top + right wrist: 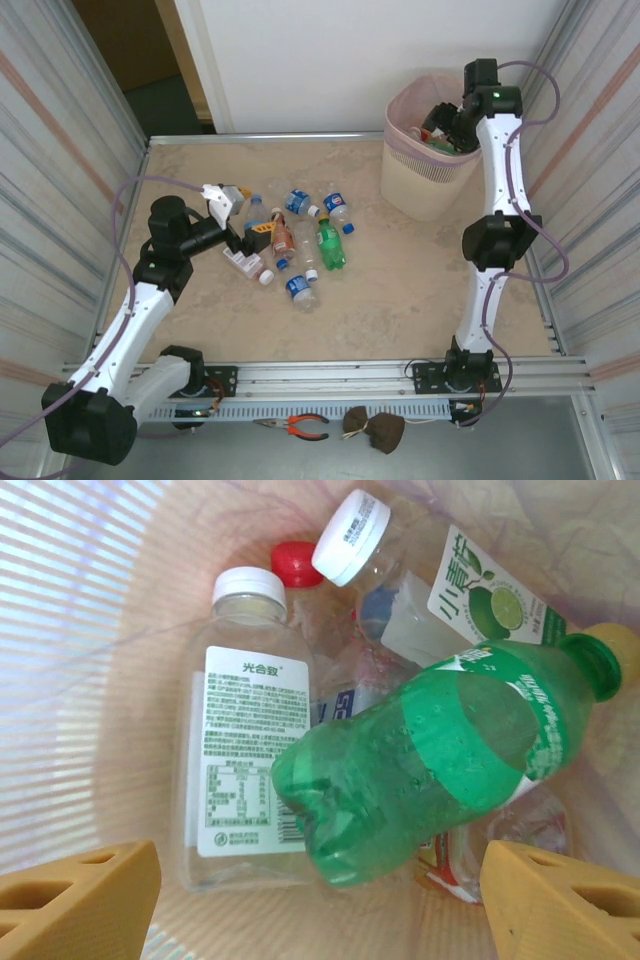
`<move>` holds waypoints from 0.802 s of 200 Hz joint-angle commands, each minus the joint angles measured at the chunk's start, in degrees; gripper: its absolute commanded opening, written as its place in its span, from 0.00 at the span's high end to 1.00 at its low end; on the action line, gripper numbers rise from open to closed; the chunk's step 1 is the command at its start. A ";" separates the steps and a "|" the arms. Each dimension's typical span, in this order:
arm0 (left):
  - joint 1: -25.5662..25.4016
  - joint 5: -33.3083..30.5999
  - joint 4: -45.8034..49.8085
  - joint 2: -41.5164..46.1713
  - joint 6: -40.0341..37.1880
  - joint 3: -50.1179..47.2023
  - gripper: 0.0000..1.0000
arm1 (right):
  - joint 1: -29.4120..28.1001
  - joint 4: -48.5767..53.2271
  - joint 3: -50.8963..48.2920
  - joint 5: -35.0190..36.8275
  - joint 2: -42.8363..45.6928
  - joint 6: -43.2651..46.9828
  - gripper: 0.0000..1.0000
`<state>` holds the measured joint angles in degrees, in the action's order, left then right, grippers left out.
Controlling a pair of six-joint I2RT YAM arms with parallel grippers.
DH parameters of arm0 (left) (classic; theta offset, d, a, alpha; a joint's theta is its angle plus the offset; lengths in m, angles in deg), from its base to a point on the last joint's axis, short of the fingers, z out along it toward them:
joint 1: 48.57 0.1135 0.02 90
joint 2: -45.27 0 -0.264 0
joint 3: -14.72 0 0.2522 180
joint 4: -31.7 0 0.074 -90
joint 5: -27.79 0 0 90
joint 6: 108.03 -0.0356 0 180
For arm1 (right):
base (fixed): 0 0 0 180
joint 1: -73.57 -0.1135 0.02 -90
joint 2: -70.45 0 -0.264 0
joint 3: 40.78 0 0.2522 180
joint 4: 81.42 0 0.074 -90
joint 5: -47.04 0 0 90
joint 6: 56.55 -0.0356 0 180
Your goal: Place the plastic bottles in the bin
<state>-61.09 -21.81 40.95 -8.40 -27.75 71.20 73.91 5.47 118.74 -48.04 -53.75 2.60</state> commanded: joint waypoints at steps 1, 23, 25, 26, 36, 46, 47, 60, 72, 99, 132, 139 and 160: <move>-0.49 0.83 -0.76 0.97 -0.13 0.62 0.01 | 0.08 1.88 2.01 1.91 4.70 0.55 0.18; -0.48 0.82 -0.85 0.90 -0.17 0.58 0.01 | -0.08 1.03 1.93 1.42 6.37 0.95 0.20; -0.43 0.82 -0.85 0.88 -0.16 0.60 0.01 | -0.08 0.98 1.95 1.40 6.52 0.94 0.20; -0.46 0.82 -0.85 0.91 -0.14 0.56 0.01 | -0.08 0.93 1.97 1.44 6.61 1.00 0.20; -0.49 0.82 -0.85 0.86 -0.05 0.60 0.01 | -0.33 0.48 1.91 1.42 7.47 1.40 0.21; -0.49 0.86 -0.85 0.94 -0.04 0.58 0.01 | -0.71 0.02 1.95 1.34 8.48 1.97 0.22; -0.49 0.84 -0.85 0.94 -0.04 0.55 0.01 | -0.75 0.01 1.97 1.32 8.60 2.00 0.22; -0.49 0.77 -0.85 0.86 -0.04 0.60 0.01 | -1.23 -0.60 1.90 1.42 9.77 2.76 0.22; -0.46 0.86 -0.93 0.86 -0.04 0.55 0.01 | -1.66 -1.17 1.77 1.05 10.77 3.68 0.23; -0.51 0.54 -0.85 1.02 -0.12 0.54 0.01 | -3.86 -1.82 1.34 0.99 12.69 7.57 0.23; -0.49 -0.43 -0.77 1.31 -0.16 0.50 0.01 | -8.96 -4.52 -3.76 1.99 16.98 14.01 0.23; -0.42 -0.54 -0.78 1.36 -0.13 0.44 0.01 | -10.19 -4.97 -5.13 2.71 17.94 14.77 0.23; -0.36 -1.36 -0.58 1.53 -0.22 0.50 0.01 | -13.12 -4.77 -7.45 4.73 19.85 15.37 0.23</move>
<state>-61.09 -21.92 40.95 -8.37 -27.72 71.20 63.57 1.60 113.47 -46.12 -37.45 13.88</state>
